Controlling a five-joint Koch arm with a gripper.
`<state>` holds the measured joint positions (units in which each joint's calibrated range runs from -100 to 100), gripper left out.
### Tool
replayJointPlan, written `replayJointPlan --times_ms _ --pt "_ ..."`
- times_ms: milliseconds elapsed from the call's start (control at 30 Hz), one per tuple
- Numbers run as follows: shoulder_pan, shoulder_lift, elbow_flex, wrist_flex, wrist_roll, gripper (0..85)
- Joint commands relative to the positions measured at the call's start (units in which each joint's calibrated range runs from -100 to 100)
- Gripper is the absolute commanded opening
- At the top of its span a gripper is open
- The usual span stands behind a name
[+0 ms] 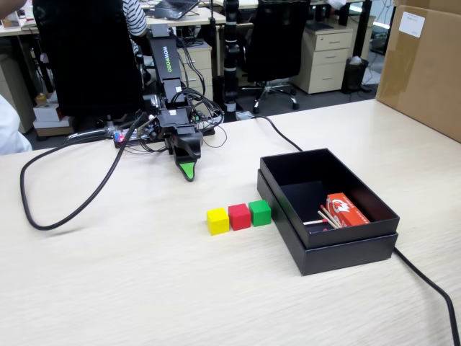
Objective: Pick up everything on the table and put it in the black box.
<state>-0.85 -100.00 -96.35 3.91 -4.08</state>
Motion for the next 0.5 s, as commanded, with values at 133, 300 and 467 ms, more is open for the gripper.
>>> replayJointPlan --times_ms 133,300,467 --pt "-0.83 1.38 10.22 -17.52 2.54 47.9" --pt "-0.83 10.21 30.71 -35.83 5.81 47.3" --pt "-0.88 24.33 48.75 -48.10 7.18 47.5"
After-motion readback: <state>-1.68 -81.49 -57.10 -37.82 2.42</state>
